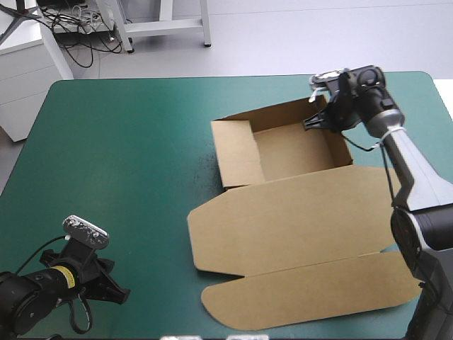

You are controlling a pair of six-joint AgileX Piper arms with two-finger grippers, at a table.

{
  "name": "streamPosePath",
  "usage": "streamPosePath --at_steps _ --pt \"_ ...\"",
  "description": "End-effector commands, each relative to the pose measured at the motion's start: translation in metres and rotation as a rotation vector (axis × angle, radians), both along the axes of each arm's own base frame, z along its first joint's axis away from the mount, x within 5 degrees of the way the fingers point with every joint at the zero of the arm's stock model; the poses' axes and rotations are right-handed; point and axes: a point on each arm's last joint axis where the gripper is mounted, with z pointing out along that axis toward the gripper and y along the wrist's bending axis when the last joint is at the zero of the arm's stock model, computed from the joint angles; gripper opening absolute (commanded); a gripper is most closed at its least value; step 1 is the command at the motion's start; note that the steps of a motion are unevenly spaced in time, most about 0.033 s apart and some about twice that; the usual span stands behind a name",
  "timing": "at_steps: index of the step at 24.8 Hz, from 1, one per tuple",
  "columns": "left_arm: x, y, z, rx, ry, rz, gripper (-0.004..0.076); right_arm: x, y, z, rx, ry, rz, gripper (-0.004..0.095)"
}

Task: Fold the box

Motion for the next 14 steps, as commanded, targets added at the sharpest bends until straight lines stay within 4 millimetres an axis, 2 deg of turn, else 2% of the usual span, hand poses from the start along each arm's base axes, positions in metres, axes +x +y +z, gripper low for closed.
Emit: streamPosePath --at_steps 1,2,3,4,5,7,11,14 --pt "0.004 -0.002 0.01 -0.03 -0.061 0.005 -0.001 -0.011 -0.062 0.055 -0.06 -0.201 -0.102 -0.002" --pt "0.004 -0.002 0.01 -0.03 -0.061 0.005 -0.001 -0.011 -0.083 0.056 -0.069 -0.212 -0.148 -0.002" --pt "0.004 -0.002 0.01 -0.03 -0.061 0.005 -0.001 -0.013 -0.114 0.056 -0.077 -0.214 -0.225 -0.002" --pt "0.004 -0.002 0.01 -0.03 -0.061 0.005 -0.001 -0.013 -0.126 0.055 -0.077 -0.214 -0.255 -0.002" --pt "0.004 -0.002 0.01 -0.03 -0.061 0.005 -0.001 -0.015 -0.149 0.053 -0.072 -0.219 -0.317 -0.002" --pt "0.004 -0.002 0.01 -0.031 -0.062 0.005 -0.001 -0.017 -0.175 0.052 -0.051 -0.241 -0.399 -0.002" --pt "0.004 -0.002 0.01 -0.032 -0.065 0.005 -0.001 -0.022 -0.213 0.046 0.018 -0.267 -0.5 -0.0003" --pt "0.004 -0.002 0.01 -0.025 -0.066 -0.004 -0.001 -0.025 -0.234 0.038 0.046 -0.264 -0.549 0.0078"
